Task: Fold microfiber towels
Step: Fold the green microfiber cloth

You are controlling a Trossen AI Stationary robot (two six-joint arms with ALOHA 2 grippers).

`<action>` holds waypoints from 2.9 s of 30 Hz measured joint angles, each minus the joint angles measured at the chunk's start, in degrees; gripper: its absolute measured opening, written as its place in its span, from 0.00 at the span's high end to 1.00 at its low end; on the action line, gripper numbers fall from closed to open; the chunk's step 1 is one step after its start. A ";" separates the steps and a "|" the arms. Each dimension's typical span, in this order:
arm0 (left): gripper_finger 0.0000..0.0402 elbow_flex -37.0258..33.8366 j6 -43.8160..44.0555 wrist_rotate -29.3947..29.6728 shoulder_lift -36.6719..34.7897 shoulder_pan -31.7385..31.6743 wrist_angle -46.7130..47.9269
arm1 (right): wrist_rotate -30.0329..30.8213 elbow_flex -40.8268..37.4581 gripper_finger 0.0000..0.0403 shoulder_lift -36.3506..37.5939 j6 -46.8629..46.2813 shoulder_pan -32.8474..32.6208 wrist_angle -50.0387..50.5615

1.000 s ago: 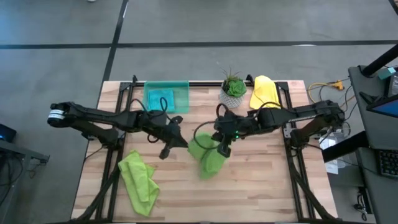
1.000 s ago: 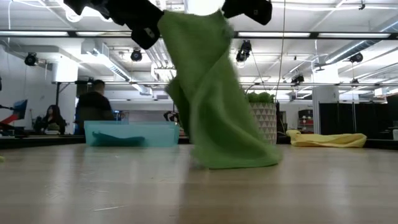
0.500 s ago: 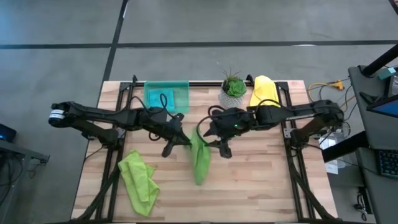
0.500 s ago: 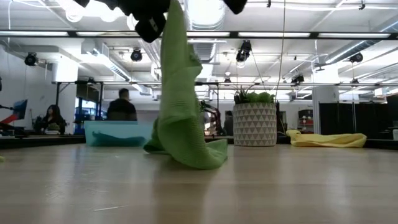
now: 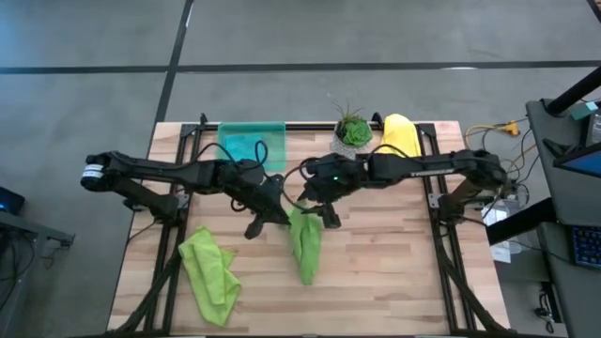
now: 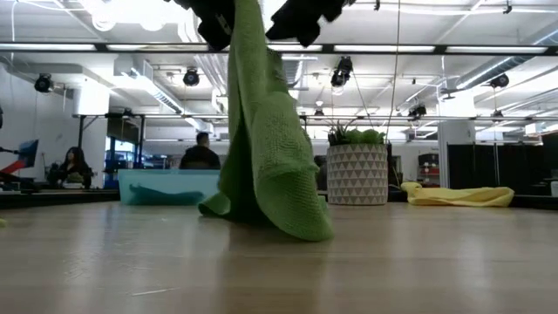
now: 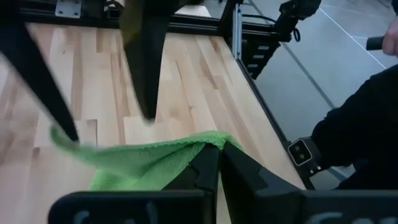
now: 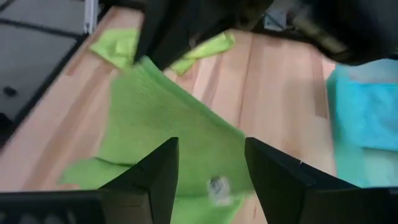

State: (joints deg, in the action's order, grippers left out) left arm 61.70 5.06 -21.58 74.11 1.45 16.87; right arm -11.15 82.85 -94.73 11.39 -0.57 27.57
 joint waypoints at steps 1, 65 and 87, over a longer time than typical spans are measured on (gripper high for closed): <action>1.00 0.30 0.00 0.00 0.28 0.00 0.18 | -0.02 -0.02 0.55 -0.76 0.93 0.27 -0.34; 0.48 2.39 18.53 7.46 19.58 -4.13 -22.41 | 5.32 9.55 0.98 10.22 -16.36 0.21 27.12; 0.48 1.22 27.12 39.08 20.39 -2.73 -9.78 | 6.81 9.53 0.98 12.77 -21.49 0.03 27.04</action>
State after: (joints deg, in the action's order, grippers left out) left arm 62.92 32.18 17.49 94.50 -1.28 7.09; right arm -4.34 92.38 -81.95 -10.11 -0.54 54.61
